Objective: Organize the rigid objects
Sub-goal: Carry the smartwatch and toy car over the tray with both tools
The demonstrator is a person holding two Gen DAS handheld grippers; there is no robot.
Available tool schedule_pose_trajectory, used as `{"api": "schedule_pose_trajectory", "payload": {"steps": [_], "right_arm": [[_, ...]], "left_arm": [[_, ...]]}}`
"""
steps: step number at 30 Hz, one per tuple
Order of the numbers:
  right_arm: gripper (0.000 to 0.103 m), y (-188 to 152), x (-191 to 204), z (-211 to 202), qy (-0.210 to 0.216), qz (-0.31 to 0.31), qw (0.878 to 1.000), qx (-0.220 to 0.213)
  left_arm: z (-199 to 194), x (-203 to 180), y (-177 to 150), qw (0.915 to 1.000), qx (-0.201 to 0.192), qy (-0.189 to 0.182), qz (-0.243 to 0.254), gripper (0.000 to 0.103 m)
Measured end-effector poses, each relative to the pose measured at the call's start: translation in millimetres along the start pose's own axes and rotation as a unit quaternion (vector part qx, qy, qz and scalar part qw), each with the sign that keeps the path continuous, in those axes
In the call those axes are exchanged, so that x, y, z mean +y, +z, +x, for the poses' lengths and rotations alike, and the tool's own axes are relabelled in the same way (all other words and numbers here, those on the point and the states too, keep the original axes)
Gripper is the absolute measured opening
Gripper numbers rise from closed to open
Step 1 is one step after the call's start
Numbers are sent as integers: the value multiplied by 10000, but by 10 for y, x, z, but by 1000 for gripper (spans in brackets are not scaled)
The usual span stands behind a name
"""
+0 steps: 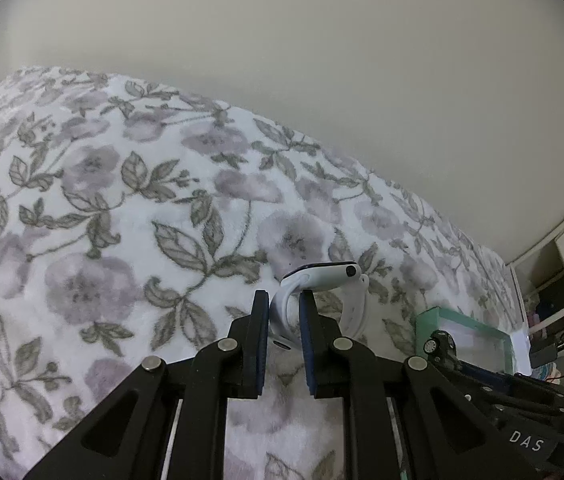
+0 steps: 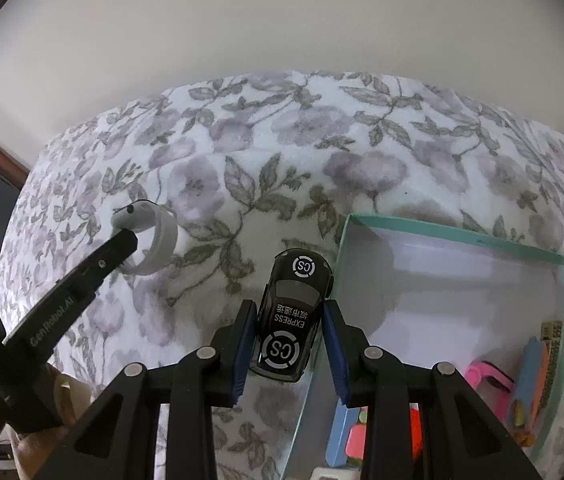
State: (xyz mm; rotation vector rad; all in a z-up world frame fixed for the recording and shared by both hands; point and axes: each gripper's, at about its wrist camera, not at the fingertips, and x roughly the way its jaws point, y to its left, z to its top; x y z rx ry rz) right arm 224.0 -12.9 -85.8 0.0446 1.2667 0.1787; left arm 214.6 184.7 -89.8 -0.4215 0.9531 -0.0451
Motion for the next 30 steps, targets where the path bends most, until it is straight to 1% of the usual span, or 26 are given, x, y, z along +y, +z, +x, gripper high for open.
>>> {"api": "schedule_pose_trajectory", "payload": {"steps": [4,8,11,13,15,18,23,27,30], "right_arm": [[36,-112,-105,-233,29,108,9999,-126],[36,-353,-341,-556,-58,285,9992,-265],[36,-558,-550,-758,-210,425,9982,-354],[36,-697,-695,-863,-288,552,9975,-341],[36,-826,-814,-962,-358,647,9966,-363],[36,-1041,-948,-1083,-404,774,9954,-394],[36,-1366,-1155,-1128,-502,985,9934,-309],[36,-1590,-1270,-1050,-609,1082,9921,-162],[36,-1690,-1328,-954,-626,1122,9917,-52]], "left_arm": [[-152,-155,-40,9999,79,-32,87,15],[-362,-482,-117,9993,196,-100,296,15],[-523,-806,-203,9979,252,-158,580,15],[-637,-1015,-306,9967,296,-320,690,15],[-723,-1227,-491,9946,341,-442,880,15],[-795,-1483,-772,9901,429,-373,1282,16],[-841,-1679,-1160,9846,657,-394,1573,16],[-881,-1850,-1394,9791,795,-436,1819,16],[-843,-1892,-1550,9765,967,-454,1873,16]]}}
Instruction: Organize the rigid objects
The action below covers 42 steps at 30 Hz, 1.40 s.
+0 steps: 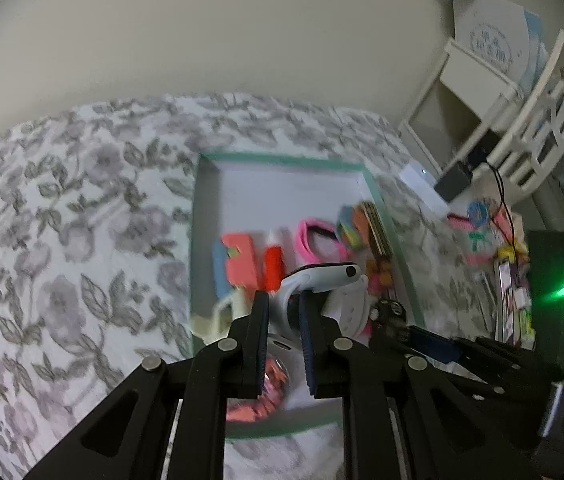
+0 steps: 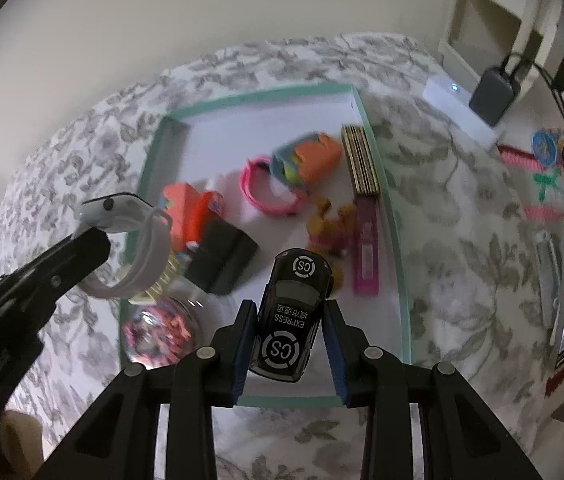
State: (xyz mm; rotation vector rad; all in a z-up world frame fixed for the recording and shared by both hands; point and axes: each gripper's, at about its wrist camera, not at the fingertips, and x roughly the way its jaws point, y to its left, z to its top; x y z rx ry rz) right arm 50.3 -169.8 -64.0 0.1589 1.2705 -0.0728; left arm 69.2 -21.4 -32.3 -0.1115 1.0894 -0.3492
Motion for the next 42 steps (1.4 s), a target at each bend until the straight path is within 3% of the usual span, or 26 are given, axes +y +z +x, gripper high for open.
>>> {"api": "schedule_pose_trajectory", "payload": {"steps": [5,10,11,14,20,28,31,34,42], "right_arm": [[36,-75,-109,143,41,197,9996,198],[36,-154,-175,206,90,266,9992,279],[36,-171,-186,208,92,294,9991,290],[36,-224,-205,181,115,329,9991,260],[37,-322,-197,86,94,293,9994,149],[63,-483,-160,-65,153,293,9994,-36],[68,-551,-118,-140,188,253,9994,-151],[80,-608,-81,-215,198,226,9991,-296],[96,-755,-22,-436,268,87,9974,-667]], "left_arm": [[223,-28,-185,9991,414,86,-23,16],[285,-17,-298,9981,593,-80,-143,18],[265,-24,-315,9982,582,-67,-120,22],[180,-29,-366,9987,500,-53,-121,49],[-21,30,-420,9993,299,184,-152,64],[-302,108,-558,9973,-25,736,-82,67],[-406,131,-620,9946,-104,1036,-41,67],[-521,186,-677,9943,-223,1039,-123,67],[-758,269,-789,9903,-431,1293,-280,67]]}}
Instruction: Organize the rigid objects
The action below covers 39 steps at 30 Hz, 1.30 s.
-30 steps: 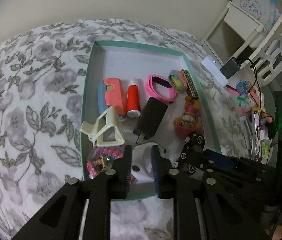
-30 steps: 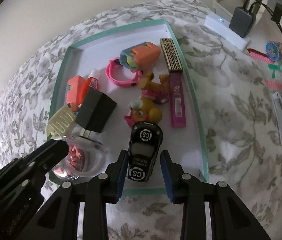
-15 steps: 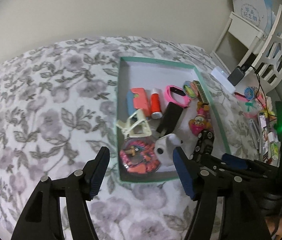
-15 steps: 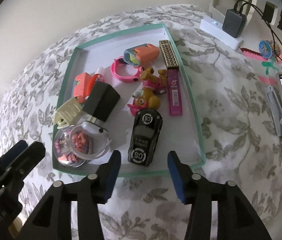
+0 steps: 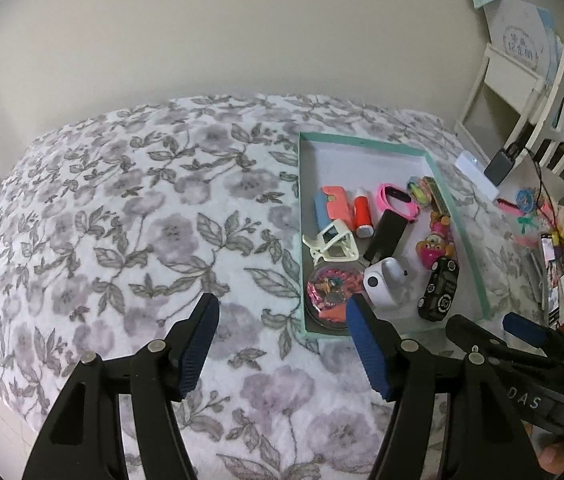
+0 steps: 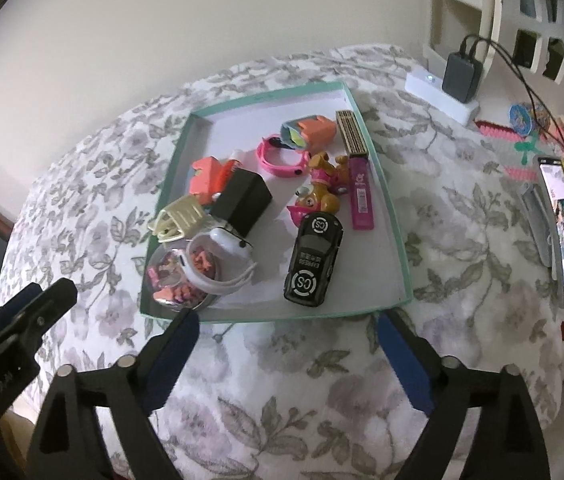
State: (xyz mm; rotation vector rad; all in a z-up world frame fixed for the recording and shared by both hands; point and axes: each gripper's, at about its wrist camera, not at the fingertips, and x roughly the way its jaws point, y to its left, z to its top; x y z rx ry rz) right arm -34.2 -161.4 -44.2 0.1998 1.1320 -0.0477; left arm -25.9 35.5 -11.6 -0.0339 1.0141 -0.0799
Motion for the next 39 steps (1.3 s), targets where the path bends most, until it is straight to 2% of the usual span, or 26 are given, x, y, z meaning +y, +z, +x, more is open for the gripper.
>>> {"api": "schedule_pose_trajectory", "payload": {"steps": [3,10,12,13,15,21,35,39], "right_arm": [[103,-27,29,-104,25,-58,9998,-199],[103,-50,72,-313,5,-107,9980,-629],[103,-47,81,-354,8,-126,9973,-719],[103,-48,89,-370,4,-139,9970,-755],[103,-46,96,-394,10,-163,9965,-816],[103,-57,113,-420,33,-197,9960,-865],[103,-54,126,-418,28,-253,9958,-877],[103,-55,130,-416,28,-246,9958,-877]], "left_arm": [[-67,48,-21,9999,-51,-43,-78,67],[-190,148,-48,9995,-204,-46,-241,69],[-222,161,-61,9989,-288,211,-295,89],[-239,167,-65,9984,-349,318,-324,91],[-268,190,-69,9978,-434,364,-354,91],[-227,253,-67,9980,-325,182,-512,91],[-156,244,-106,9982,-195,475,-325,91],[-192,243,-117,9979,-374,476,-239,91]]}}
